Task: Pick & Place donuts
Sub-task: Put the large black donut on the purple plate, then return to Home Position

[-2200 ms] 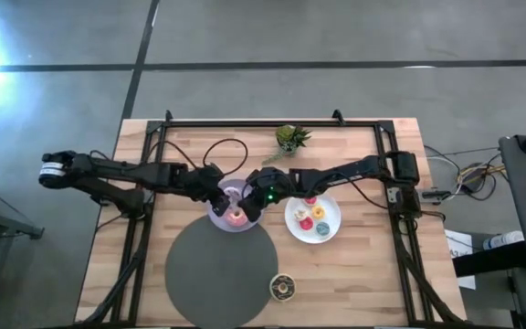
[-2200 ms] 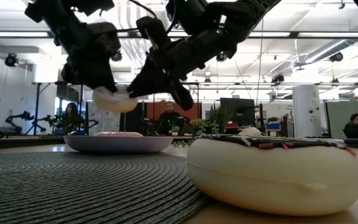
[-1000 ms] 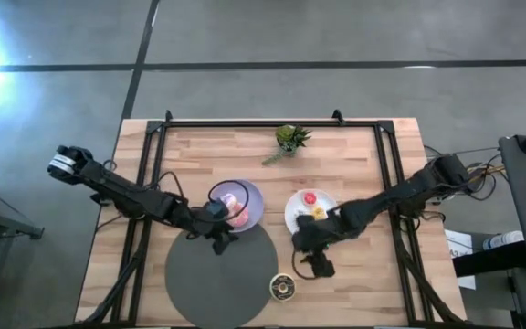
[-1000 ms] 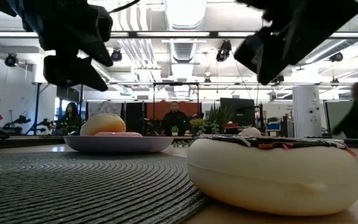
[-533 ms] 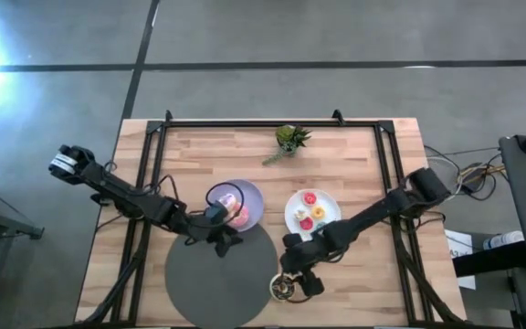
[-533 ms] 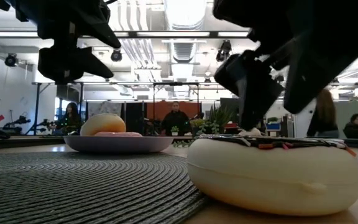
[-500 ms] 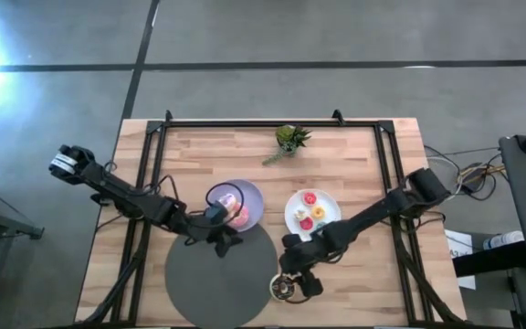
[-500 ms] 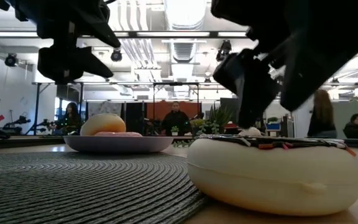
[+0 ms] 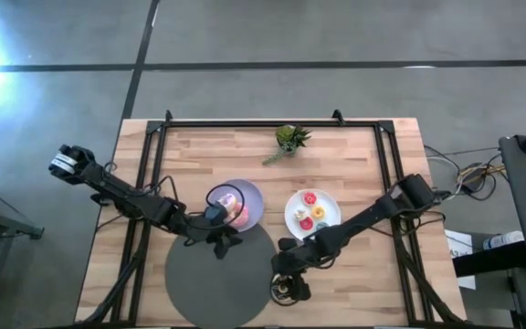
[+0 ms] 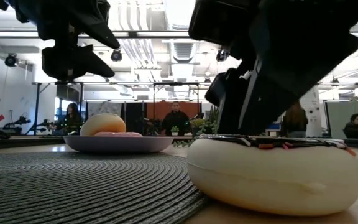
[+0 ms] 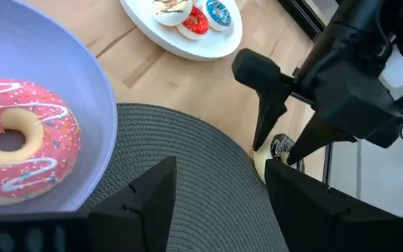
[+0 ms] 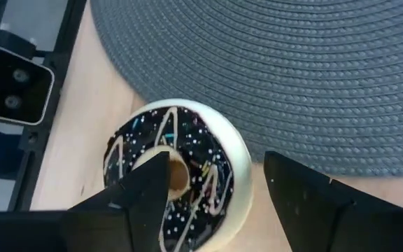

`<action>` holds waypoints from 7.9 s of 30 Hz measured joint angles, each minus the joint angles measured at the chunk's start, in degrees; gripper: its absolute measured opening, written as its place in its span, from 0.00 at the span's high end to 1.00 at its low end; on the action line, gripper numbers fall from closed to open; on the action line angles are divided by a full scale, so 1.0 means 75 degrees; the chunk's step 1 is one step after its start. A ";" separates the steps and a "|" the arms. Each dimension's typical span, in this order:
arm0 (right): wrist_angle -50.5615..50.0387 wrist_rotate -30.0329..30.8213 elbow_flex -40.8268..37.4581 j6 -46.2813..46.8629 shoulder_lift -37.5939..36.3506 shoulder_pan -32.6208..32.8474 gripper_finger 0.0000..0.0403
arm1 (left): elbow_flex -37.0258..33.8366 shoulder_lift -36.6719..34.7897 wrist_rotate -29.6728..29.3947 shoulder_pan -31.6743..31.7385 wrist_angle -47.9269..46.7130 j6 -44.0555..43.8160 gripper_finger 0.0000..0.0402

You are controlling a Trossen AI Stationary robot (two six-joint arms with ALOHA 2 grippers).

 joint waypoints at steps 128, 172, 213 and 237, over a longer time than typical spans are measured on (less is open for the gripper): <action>-0.0398 0.2515 -0.4692 0.1685 -0.9857 -0.1298 0.52 | -0.2441 -0.2489 0.1555 0.2215 0.5349 0.3073 0.69; 0.1486 0.2574 -0.9124 0.4008 -1.4865 -0.1314 0.52 | -0.5331 -0.6633 0.1051 0.3123 0.3131 0.1302 0.69; 0.1507 0.2550 -0.9133 0.4021 -1.4877 -0.2419 0.52 | -0.5354 -0.9693 0.1135 0.3114 0.2060 0.1305 0.69; 0.1508 0.2553 -0.9133 0.4022 -1.4618 -0.2419 0.52 | -0.5360 -0.9699 0.1845 0.3057 0.1289 0.4700 0.69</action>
